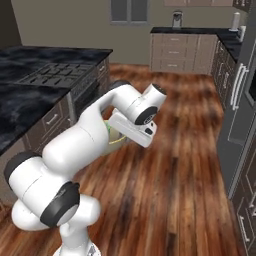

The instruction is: Place the cup inside the bowl on the dining table and move the bowl to any counter.

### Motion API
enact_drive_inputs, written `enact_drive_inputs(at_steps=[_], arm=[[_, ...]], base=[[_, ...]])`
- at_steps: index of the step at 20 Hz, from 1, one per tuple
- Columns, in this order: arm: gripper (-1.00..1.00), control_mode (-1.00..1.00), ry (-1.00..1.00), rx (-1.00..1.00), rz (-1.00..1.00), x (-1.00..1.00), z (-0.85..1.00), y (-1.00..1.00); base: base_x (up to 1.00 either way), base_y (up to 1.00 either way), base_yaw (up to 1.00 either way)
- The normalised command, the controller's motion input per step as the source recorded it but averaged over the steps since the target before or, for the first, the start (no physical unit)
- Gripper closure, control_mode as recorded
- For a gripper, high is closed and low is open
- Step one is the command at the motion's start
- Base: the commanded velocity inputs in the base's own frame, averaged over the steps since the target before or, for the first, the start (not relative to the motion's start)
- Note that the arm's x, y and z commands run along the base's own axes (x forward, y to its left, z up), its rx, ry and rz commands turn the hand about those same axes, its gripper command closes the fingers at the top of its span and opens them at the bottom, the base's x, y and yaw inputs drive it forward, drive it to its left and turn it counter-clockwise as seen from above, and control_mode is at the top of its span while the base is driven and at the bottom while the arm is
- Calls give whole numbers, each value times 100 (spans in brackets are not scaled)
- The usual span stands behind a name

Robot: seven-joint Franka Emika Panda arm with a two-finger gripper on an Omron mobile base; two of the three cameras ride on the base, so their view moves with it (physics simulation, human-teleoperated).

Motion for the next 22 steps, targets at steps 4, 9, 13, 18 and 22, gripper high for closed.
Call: enact_drive_inputs(at_steps=[4,9,13,18,22], arm=[[100,100,0,0,0,0,0,0],[100,100,0,0,0,0,0,0],[100,100,0,0,0,0,0,0],[100,100,0,0,0,0,0,0],[100,100,0,0,0,0,0,0]], base=[[83,-46,0],[88,-39,0],[87,-32,0],[83,-27,0],[88,-13,0]])
